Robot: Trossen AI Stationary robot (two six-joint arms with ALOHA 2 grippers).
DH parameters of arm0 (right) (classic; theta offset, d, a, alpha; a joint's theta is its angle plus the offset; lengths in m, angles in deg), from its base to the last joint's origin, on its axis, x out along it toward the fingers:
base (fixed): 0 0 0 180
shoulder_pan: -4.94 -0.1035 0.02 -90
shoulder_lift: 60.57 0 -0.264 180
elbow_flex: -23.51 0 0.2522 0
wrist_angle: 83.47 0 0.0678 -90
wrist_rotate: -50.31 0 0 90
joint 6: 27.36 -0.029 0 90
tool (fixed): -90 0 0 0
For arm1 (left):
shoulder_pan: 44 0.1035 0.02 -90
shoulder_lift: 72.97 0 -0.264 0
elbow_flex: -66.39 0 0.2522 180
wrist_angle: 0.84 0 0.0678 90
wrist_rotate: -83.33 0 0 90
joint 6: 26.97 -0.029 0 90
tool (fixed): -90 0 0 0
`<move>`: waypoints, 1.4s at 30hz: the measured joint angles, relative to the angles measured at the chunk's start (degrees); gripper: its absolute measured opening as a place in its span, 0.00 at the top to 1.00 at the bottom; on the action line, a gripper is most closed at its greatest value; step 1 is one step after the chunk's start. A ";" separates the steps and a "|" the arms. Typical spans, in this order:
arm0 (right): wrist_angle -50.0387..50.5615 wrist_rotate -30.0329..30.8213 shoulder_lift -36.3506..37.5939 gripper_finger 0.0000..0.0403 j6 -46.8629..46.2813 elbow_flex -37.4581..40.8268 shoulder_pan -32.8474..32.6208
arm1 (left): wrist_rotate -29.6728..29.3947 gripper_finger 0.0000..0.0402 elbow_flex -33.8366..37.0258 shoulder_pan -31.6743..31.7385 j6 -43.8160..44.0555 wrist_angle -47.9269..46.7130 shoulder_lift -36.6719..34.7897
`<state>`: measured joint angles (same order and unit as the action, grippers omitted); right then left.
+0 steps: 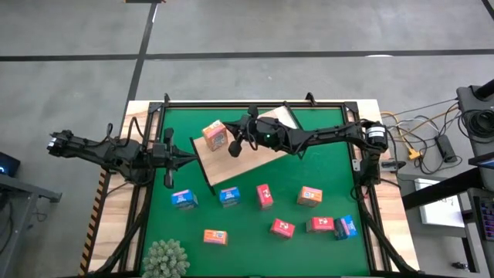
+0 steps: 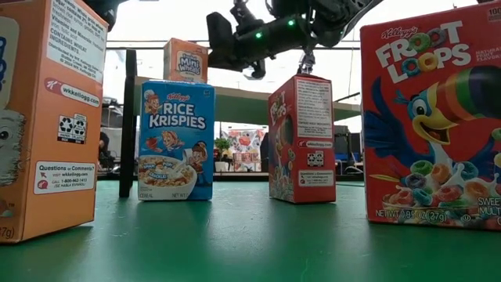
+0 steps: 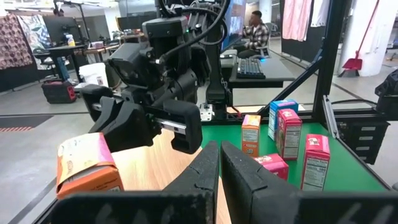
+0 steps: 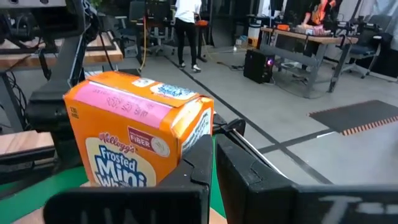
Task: Stack cereal on shelf
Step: Put the top middle orange cereal box on the shelf
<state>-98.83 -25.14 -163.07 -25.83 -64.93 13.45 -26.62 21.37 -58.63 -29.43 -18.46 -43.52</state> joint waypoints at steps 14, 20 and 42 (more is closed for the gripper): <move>3.41 2.45 1.38 0.98 2.79 0.00 -2.54 | 0.02 1.00 0.00 0.00 0.01 -0.05 0.03; 14.06 1.75 6.66 0.98 2.97 -0.02 -3.26 | 0.02 1.00 0.00 0.00 0.02 -0.24 0.07; 5.60 -15.99 -3.62 0.98 7.71 -0.63 -3.15 | 0.02 1.00 0.00 0.00 0.00 -0.04 0.07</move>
<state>-93.23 -41.13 -166.69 -18.12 -65.56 10.30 -26.59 21.37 -58.63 -29.43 -18.50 -43.44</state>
